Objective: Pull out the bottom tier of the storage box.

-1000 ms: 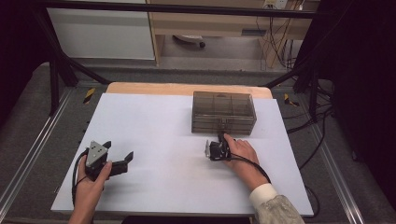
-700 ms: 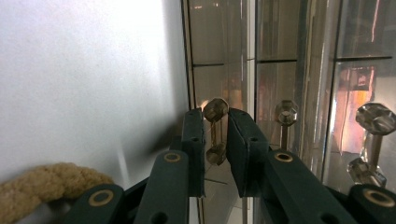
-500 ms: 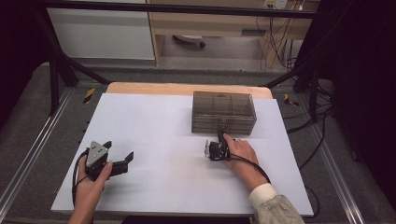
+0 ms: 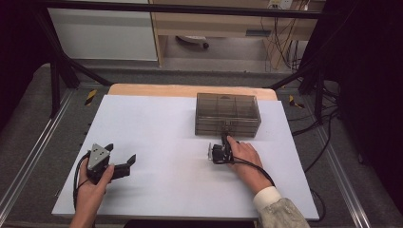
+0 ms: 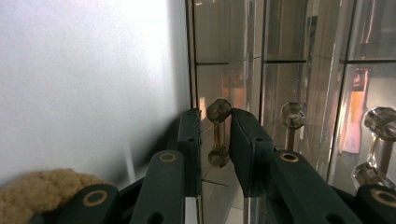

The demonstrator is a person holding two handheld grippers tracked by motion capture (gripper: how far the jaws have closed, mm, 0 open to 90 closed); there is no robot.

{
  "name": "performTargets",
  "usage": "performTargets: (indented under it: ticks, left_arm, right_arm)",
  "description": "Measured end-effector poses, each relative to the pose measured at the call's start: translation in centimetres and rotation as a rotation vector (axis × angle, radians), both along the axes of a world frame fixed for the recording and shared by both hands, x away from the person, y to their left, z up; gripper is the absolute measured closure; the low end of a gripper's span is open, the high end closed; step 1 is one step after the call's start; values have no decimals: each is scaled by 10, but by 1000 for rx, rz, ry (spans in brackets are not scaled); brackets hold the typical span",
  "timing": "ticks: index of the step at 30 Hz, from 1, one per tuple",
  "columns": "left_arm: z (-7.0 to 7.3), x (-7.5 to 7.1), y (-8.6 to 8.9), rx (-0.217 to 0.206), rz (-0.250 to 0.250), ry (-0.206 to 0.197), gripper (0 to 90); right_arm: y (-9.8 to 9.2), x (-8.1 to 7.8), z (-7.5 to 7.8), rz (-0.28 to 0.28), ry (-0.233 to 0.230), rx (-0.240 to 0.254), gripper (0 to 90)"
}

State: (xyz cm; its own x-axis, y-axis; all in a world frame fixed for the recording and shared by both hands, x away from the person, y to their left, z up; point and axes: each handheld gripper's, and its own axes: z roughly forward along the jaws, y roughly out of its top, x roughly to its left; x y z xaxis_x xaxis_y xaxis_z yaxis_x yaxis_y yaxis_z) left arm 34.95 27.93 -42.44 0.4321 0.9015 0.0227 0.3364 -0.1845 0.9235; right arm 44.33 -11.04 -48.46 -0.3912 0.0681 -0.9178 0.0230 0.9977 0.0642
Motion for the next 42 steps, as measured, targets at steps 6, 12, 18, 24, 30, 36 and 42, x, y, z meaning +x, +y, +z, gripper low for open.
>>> performTargets:
  ticks: [6,12,18,24,30,36,42]
  left_arm:
    - [0,0,0,7,-2,0,60]
    - [0,0,1,6,10,-3,62]
    - [0,0,0,11,3,0,62]
    - [0,-1,0,10,4,2,62]
    - [0,0,0,9,3,2,62]
    - [0,-1,1,10,6,3,62]
    - [0,-1,0,15,2,7,61]
  right_arm:
    - [1,0,-1,3,-14,-7,746]
    - [1,0,-3,4,-28,-13,759]
    - [1,-1,-4,2,-47,-27,784]
    - [1,-1,-5,5,-57,-39,794]
    - [1,-3,-5,6,-55,-42,800]
    - [2,-6,-3,-6,-46,-42,800]
    - [4,-12,0,-8,-40,-34,801]
